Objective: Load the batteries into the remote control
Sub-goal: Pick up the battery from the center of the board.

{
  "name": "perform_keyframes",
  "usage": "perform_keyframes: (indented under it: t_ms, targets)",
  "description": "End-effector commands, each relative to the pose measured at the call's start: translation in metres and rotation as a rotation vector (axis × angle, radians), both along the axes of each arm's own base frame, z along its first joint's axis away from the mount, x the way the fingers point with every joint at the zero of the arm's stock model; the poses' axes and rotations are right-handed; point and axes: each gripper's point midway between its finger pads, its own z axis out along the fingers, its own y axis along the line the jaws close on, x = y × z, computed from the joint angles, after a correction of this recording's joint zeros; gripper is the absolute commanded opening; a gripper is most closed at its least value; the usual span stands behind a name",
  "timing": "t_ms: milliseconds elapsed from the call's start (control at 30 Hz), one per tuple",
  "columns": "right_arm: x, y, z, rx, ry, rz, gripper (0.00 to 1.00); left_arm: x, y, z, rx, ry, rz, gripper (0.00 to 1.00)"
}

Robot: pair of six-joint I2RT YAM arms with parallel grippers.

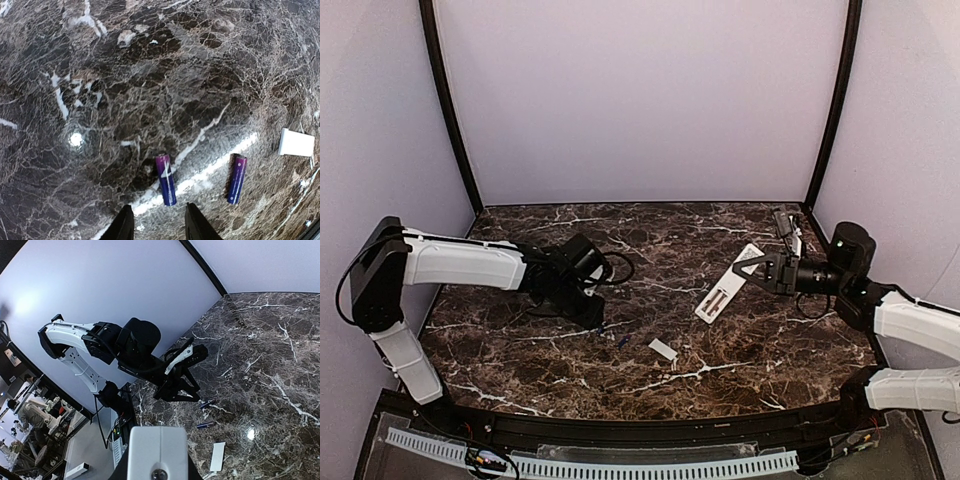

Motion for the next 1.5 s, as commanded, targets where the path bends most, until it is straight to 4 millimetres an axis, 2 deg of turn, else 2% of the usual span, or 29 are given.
perform_keyframes:
  t_ms: [0, 267, 700, 900, 1067, 1133, 1233, 1333, 1467]
  targets:
    - [0.005, -0.002, -0.006, -0.007, -0.001, -0.025, 0.0, 0.002, -0.009, -0.004, -0.003, 0.032, -0.032, 0.36]
    - [0.009, -0.002, -0.013, -0.013, 0.024, -0.04, 0.0, 0.005, -0.008, -0.017, 0.026, 0.052, -0.03, 0.32]
    - [0.023, 0.001, -0.046, 0.014, 0.201, -0.084, 0.0, 0.006, -0.005, -0.033, 0.076, 0.072, -0.036, 0.23]
    - [0.026, 0.004, -0.058, 0.045, 0.275, -0.07, 0.0, 0.006, -0.003, -0.035, 0.091, 0.074, -0.034, 0.16]
    - [0.034, 0.005, -0.073, 0.018, 0.315, -0.099, 0.0, 0.006, -0.003, -0.033, 0.09, 0.078, -0.039, 0.06]
    - [0.035, 0.005, -0.078, 0.013, 0.329, -0.098, 0.0, 0.006, -0.004, -0.03, 0.084, 0.072, -0.044, 0.02]
    - [0.036, 0.006, -0.086, 0.009, 0.357, -0.098, 0.0, 0.005, -0.009, -0.015, 0.042, 0.05, -0.064, 0.01]
    - [0.035, 0.008, -0.09, 0.023, 0.374, -0.087, 0.0, 0.0, -0.026, 0.019, -0.056, 0.012, -0.128, 0.0]
    - [0.033, 0.01, -0.094, 0.045, 0.379, -0.071, 0.0, -0.021, -0.06, 0.065, -0.195, -0.018, -0.252, 0.0]
